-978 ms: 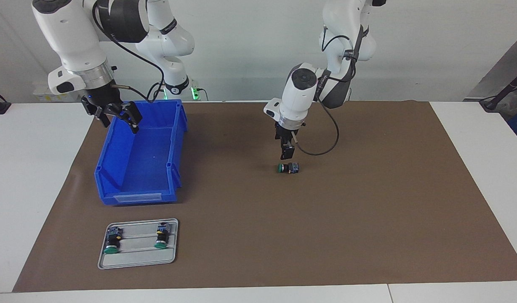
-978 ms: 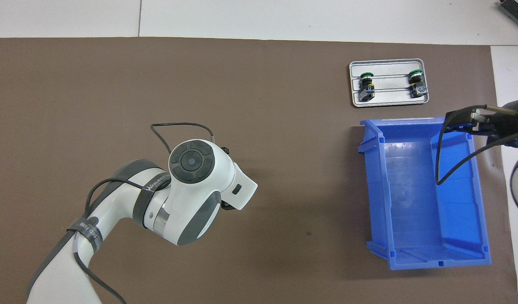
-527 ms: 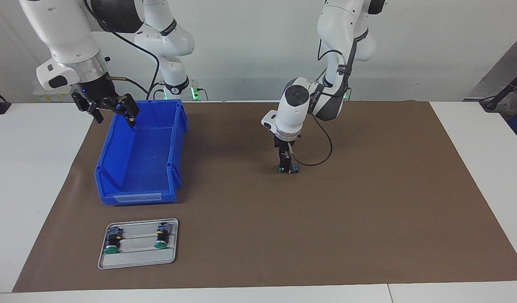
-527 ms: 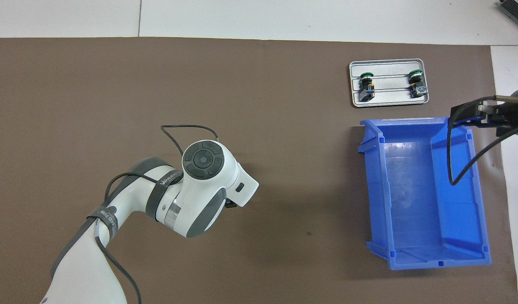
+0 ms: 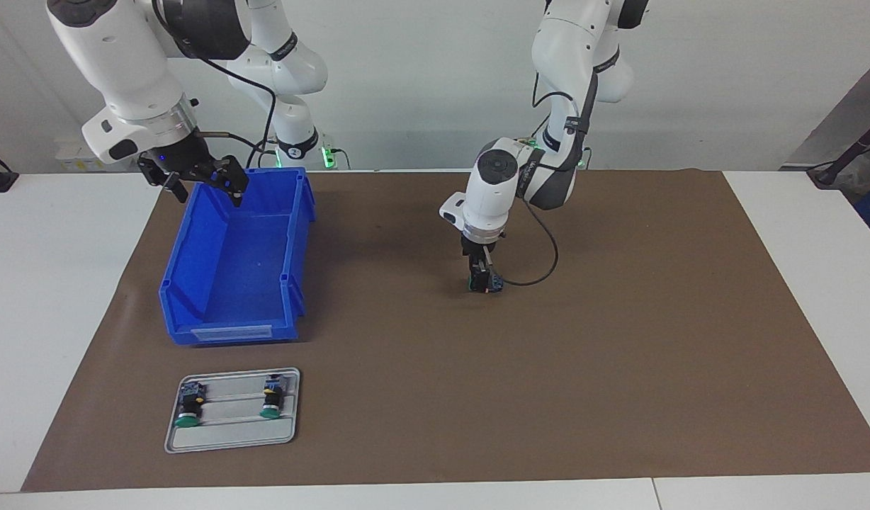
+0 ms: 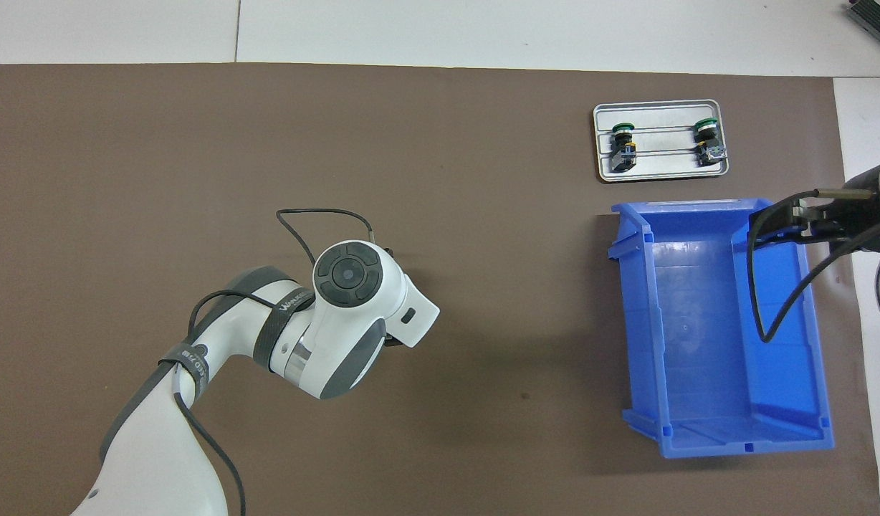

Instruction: Place and press button with both arms

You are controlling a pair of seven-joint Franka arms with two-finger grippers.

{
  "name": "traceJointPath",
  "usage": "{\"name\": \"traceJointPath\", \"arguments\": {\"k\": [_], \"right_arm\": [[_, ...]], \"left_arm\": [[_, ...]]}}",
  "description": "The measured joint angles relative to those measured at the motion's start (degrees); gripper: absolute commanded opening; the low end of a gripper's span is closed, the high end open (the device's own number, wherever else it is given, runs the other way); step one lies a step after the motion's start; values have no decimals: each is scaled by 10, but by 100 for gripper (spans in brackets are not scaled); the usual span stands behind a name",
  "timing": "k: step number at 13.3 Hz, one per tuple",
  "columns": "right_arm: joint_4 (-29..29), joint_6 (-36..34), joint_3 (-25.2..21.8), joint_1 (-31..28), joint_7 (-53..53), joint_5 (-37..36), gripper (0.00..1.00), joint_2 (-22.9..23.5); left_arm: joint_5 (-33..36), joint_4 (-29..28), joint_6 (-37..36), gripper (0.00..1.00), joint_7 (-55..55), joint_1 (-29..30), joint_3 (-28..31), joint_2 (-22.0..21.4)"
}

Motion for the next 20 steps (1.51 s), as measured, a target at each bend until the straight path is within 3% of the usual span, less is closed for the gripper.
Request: {"name": "traceJointPath", "arguments": {"k": [7, 10, 11, 12, 14, 20], "right_arm": [[-12, 0, 0, -1, 0, 0, 100, -13], [-13, 0, 0, -1, 0, 0, 100, -13], [-13, 0, 0, -1, 0, 0, 100, -13], [-13, 0, 0, -1, 0, 0, 100, -13], [-13, 0, 0, -1, 0, 0, 100, -13], [-14, 0, 0, -1, 0, 0, 100, -13]], "left_arm": [[1, -20, 28, 99, 0, 0, 5, 6], [5, -20, 31, 92, 0, 0, 6, 6], [5, -20, 33, 83, 0, 0, 6, 6], [6, -20, 35, 65, 0, 0, 6, 6], [8, -20, 36, 54, 0, 0, 7, 6], [11, -20, 49, 36, 0, 2, 9, 4]]}}
